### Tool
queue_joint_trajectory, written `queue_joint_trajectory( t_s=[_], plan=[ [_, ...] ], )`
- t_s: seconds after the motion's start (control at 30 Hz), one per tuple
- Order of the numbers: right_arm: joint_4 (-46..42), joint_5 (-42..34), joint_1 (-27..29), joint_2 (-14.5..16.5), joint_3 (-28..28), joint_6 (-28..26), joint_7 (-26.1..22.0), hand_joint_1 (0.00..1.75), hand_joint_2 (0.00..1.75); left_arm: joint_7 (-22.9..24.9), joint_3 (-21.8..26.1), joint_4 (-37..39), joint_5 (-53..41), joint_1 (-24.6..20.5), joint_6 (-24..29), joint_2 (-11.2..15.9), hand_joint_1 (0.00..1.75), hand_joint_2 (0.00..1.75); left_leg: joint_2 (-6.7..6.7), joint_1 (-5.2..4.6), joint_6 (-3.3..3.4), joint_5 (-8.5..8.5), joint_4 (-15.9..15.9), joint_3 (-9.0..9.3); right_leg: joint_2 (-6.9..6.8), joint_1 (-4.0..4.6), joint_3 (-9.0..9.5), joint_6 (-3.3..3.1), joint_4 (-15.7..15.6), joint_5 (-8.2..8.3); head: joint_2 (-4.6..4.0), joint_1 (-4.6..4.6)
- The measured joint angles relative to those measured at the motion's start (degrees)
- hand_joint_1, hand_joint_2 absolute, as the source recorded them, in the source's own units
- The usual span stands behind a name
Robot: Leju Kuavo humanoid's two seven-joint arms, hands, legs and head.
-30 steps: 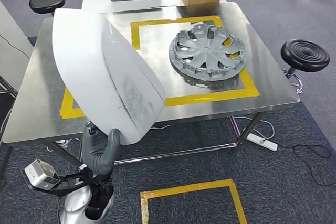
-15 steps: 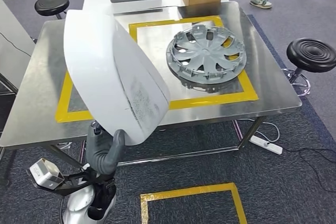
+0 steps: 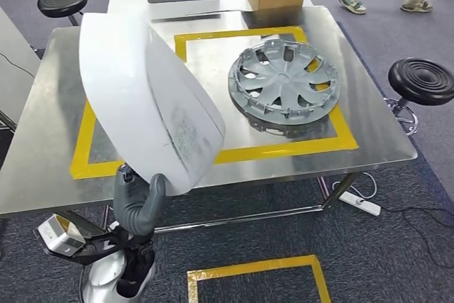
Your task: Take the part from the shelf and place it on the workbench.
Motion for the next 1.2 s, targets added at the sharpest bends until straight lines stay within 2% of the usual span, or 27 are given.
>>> queue_joint_trajectory(
  t_s=[0.03,0.1,0.13,0.17,0.2,0.23,0.27,0.3,0.33,0.37,0.43,0.5,0.53,0.57,0.63,0.67,0.7,0.73,0.8,0.83,0.9,1.0,1.03,1.07,1.13,1.17,1.2],
  plan=[
    [0.0,0.0,-0.01,0.0,0.0,-0.05,0.04,0.0,1.75,0.07,0.0,-0.01,0.1,-0.04,0.09,-0.1,1.75,1.75,0.03,0.17,0.12,-0.17,-0.35,0.48,-0.11,0.03,-1.0,0.28,2.22,-1.17,0.0,0.07],
    [0.0,0.0,-0.03,-0.01,-0.01,-0.11,0.09,0.0,1.75,0.27,0.01,0.0,0.27,-0.04,0.42,-0.18,1.75,1.75,0.08,0.17,0.36,-0.66,-0.46,0.97,-0.28,-0.04,-5.29,0.69,9.55,-4.06,0.0,0.15],
    [0.0,0.0,0.0,-0.02,-0.02,-0.12,0.11,0.0,1.75,0.38,0.02,0.01,0.31,0.0,0.56,-0.19,1.75,1.75,0.07,0.17,0.38,-0.91,-0.45,1.15,-0.31,-0.07,-7.54,0.86,12.82,-4.81,0.0,0.15],
    [0.0,0.0,0.04,-0.04,-0.03,-0.13,0.13,0.0,1.75,0.47,0.04,0.01,0.34,0.06,0.68,-0.18,1.75,1.75,0.02,0.19,0.38,-1.21,-0.43,1.44,-0.33,-0.11,-9.08,1.0,14.42,-4.43,0.0,0.18],
    [0.0,0.0,0.08,-0.05,-0.05,-0.13,0.14,0.0,1.75,0.56,0.04,0.02,0.37,0.08,0.74,-0.17,1.75,1.75,-0.04,0.23,0.32,-1.54,-0.42,1.85,-0.35,-0.17,-9.51,1.14,13.77,-2.8,0.0,0.2],
    [0.0,0.01,0.09,-0.07,-0.06,-0.13,0.15,0.0,1.75,0.67,0.05,0.03,0.44,0.08,0.81,-0.17,1.75,1.75,-0.1,0.28,0.19,-1.93,-0.4,2.4,-0.38,-0.27,-8.89,1.27,11.08,-0.22,0.0,0.24],
    [0.0,0.01,0.1,-0.08,-0.07,-0.13,0.15,0.0,1.75,0.81,0.05,0.03,0.53,0.08,0.89,-0.16,1.75,1.75,-0.15,0.32,-0.03,-2.36,-0.36,2.97,-0.44,-0.41,-7.62,1.41,7.18,2.63,0.0,0.24],
    [0.02,0.01,0.09,-0.08,-0.08,-0.12,0.15,0.0,1.75,0.97,0.05,0.05,0.61,0.05,1.03,-0.16,1.75,1.75,-0.18,0.23,-0.33,-2.78,-0.19,3.38,-0.46,-0.49,-6.19,1.5,3.6,4.65,0.0,0.27],
    [0.03,0.01,0.05,-0.08,-0.09,-0.11,0.13,0.0,1.75,1.17,0.06,0.07,0.6,0.02,1.35,-0.16,1.75,1.75,-0.2,0.12,-0.61,-3.07,-0.03,3.58,-0.44,-0.55,-5.17,1.29,1.09,5.82,0.0,0.25],
    [0.04,0.0,0.01,-0.08,-0.1,-0.11,0.11,0.0,1.75,1.41,0.08,0.11,0.49,0.0,1.79,-0.16,1.75,1.75,-0.22,0.0,-0.86,-3.23,0.1,3.61,-0.39,-0.54,-4.67,1.0,-0.16,6.14,0.0,0.19],
    [0.04,0.01,-0.03,-0.08,-0.12,-0.12,0.08,0.0,1.75,1.89,0.13,0.26,-0.15,-0.04,3.06,-0.17,1.75,1.75,-0.24,-0.06,-1.17,-3.35,0.17,3.55,-0.24,-0.45,-4.55,0.03,-0.4,5.84,0.0,-0.01],
    [0.04,0.03,0.0,-0.09,-0.13,-0.13,0.13,0.0,1.75,2.37,0.16,0.45,-1.24,-0.16,4.47,-0.16,1.75,1.75,-0.16,0.02,-1.73,-4.26,1.14,3.22,-0.23,-0.56,-4.33,-0.72,-0.54,5.73,0.0,-0.24],
    [0.04,0.05,-0.03,-0.09,-0.13,-0.13,0.15,0.0,1.75,2.62,0.16,0.56,-1.98,-0.31,5.29,-0.15,1.75,1.75,-0.11,0.09,-2.08,-5.42,3.06,2.31,-0.27,-0.67,-4.18,-1.06,-0.62,5.69,0.0,-0.39],
    [0.04,0.08,-0.05,-0.09,-0.12,-0.12,0.16,0.0,1.75,2.87,0.17,0.75,-2.9,-0.56,6.15,-0.11,1.75,1.75,-0.05,0.19,-2.39,-7.02,6.33,0.62,-0.31,-0.71,-4.08,-1.29,-0.66,5.63,0.0,-0.59],
    [0.04,0.21,-0.09,-0.09,-0.11,-0.07,0.16,0.0,1.75,3.49,0.17,1.6,-5.38,-1.35,8.24,0.05,1.75,1.75,-0.01,0.41,-2.73,-9.99,14.24,-3.77,-0.38,-0.73,-4.03,-1.53,-0.66,5.51,0.0,-0.8],
    [0.04,0.29,-0.11,-0.1,-0.11,-0.02,0.15,0.0,1.75,3.91,0.13,2.38,-6.88,-1.98,9.29,0.16,1.75,1.75,0.0,0.49,-2.77,-10.31,16.7,-5.32,-0.4,-0.73,-4.0,-1.55,-0.66,5.47,0.0,-0.82],
    [0.04,0.35,-0.15,-0.11,-0.1,0.06,0.15,0.0,1.75,4.34,0.08,3.35,-8.26,-2.84,10.21,0.25,1.75,1.75,0.0,0.56,-2.75,-9.38,16.89,-5.77,-0.39,-0.73,-3.93,-1.54,-0.66,5.43,0.0,-0.81],
    [0.04,0.39,-0.23,-0.13,-0.09,0.14,0.15,0.0,1.75,4.67,0.03,4.33,-9.32,-3.84,10.83,0.3,1.75,1.75,0.01,0.63,-2.69,-7.45,14.82,-5.04,-0.36,-0.75,-3.83,-1.49,-0.66,5.38,0.0,-0.81],
    [0.04,0.42,-0.41,-0.14,-0.07,0.26,0.1,0.0,1.75,5.02,-0.07,5.97,-10.58,-5.77,11.57,0.31,1.75,1.75,0.08,0.7,-2.56,-3.24,7.16,-1.48,-0.22,-0.7,-3.65,-1.17,-0.6,5.21,0.0,-0.85],
    [0.04,0.43,-0.47,-0.15,-0.04,0.29,0.04,0.0,1.75,5.22,-0.18,6.61,-11.34,-6.62,12.05,0.29,1.75,1.75,0.09,0.72,-2.45,-2.19,3.88,0.11,-0.13,-0.61,-3.67,-0.89,-0.54,5.12,0.0,-0.92],
    [0.04,0.44,-0.56,-0.17,0.16,0.41,-0.04,0.0,1.75,6.24,-0.71,8.38,-14.28,-8.66,13.97,0.31,1.75,1.75,-0.01,0.63,-2.11,-2.05,1.05,1.36,-0.08,-0.46,-3.79,-0.2,-0.63,5.07,0.0,-1.05],
    [0.04,0.44,-1.1,-0.2,1.22,1.04,0.15,0.0,1.75,9.66,-2.24,13.77,-23.36,-14.03,20.65,0.22,1.75,1.75,-0.22,0.73,-1.08,-1.88,0.7,1.3,-0.26,-0.61,-4.13,0.68,-0.26,4.54,0.0,-0.98],
    [0.04,0.44,-1.45,-0.2,1.67,1.27,0.31,0.0,1.75,10.95,-2.9,16.15,-27.22,-16.4,23.73,0.15,1.75,1.75,-0.22,0.82,-0.77,-1.77,0.61,1.32,-0.3,-0.62,-4.92,0.88,1.38,3.57,0.0,-0.8],
    [0.04,0.44,-1.84,-0.21,2.16,1.49,0.53,0.0,1.75,12.37,-3.59,18.79,-31.08,-18.88,26.83,0.08,1.75,1.75,-0.19,0.85,-0.54,-1.72,0.57,1.33,-0.33,-0.63,-6.34,1.01,4.31,2.1,0.0,-0.64],
    [0.04,0.44,-2.55,-0.22,2.96,1.86,0.98,0.0,1.75,15.42,-4.81,24.66,-38.2,-23.59,32.47,0.07,1.75,1.75,-0.12,0.71,-0.24,-1.74,0.58,1.33,-0.37,-0.58,-10.28,1.22,12.03,-0.94,0.0,-0.38],
    [0.04,0.44,-2.8,-0.22,3.36,2.06,1.26,0.0,1.75,17.2,-5.27,27.88,-41.39,-25.68,34.71,0.09,1.75,1.75,-0.1,0.62,-0.18,-1.76,0.58,1.36,-0.37,-0.54,-11.89,1.23,14.9,-1.62,0.0,-0.37],
    [0.04,0.44,-2.98,-0.22,3.73,2.23,1.5,0.0,1.75,18.59,-5.6,31.11,-44.0,-27.55,36.46,0.13,1.75,1.75,-0.09,0.55,-0.13,-1.78,0.59,1.4,-0.37,-0.5,-12.64,1.18,15.87,-1.28,0.0,-0.35]
  ],
)
